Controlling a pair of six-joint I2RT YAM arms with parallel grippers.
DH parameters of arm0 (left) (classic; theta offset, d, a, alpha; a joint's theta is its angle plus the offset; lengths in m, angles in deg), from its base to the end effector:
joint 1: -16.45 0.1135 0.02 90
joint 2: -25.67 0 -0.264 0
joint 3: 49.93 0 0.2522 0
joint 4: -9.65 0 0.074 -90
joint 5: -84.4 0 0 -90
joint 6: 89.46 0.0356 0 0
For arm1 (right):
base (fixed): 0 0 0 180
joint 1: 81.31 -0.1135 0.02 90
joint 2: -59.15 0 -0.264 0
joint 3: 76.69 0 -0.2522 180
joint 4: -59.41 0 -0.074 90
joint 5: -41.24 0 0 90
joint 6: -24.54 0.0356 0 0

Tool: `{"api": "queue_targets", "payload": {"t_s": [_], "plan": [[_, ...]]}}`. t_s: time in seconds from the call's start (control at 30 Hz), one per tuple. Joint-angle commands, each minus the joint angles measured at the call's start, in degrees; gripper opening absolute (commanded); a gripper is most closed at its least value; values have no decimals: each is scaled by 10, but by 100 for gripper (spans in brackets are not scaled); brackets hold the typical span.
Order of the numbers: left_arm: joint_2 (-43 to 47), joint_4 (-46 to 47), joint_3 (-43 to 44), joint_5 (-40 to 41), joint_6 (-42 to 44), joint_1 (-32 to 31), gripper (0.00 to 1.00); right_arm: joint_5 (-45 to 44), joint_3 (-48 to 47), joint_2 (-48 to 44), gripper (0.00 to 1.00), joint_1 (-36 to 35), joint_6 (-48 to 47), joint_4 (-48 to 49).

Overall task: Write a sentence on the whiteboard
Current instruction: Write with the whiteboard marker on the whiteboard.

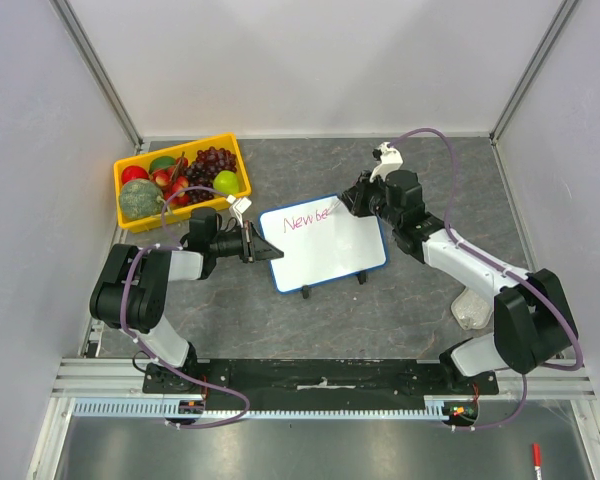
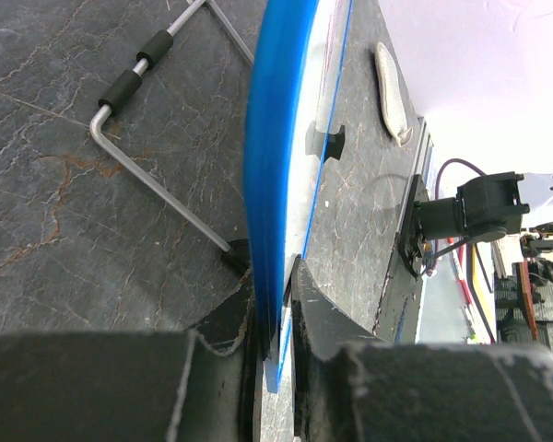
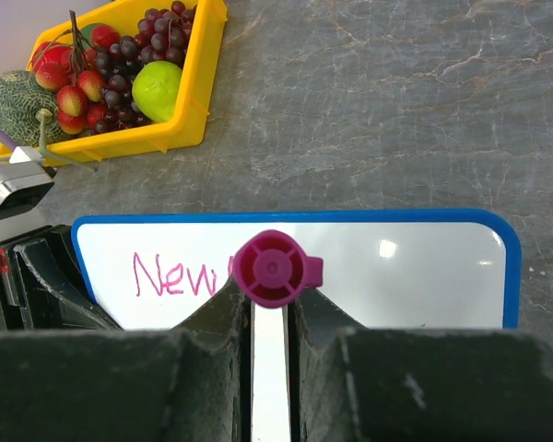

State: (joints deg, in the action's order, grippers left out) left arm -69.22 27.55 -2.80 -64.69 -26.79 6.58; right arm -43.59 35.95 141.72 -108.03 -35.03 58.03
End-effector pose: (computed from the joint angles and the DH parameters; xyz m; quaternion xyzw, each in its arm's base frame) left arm 0.2825 -0.0802 0.1439 0.1299 0.7817 -0.5435 0.2770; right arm 0.2970 0.1531 0.2779 -0.0010 0.8014 0.3173 0.5071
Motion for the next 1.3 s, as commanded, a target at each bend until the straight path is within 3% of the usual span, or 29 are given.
{"api": "queue_targets", "payload": {"t_s": [0.0, 0.93, 1.27], "plan": [[-5, -16, 6, 40, 38, -2, 2, -3, 15, -9, 0, 3, -15, -8], [-4, -19, 7, 40, 39, -2, 2, -39, -52, -1, 0, 4, -17, -27], [-5, -19, 7, 40, 40, -2, 2, -37, -23, -7, 0, 4, -21, -36]]}}
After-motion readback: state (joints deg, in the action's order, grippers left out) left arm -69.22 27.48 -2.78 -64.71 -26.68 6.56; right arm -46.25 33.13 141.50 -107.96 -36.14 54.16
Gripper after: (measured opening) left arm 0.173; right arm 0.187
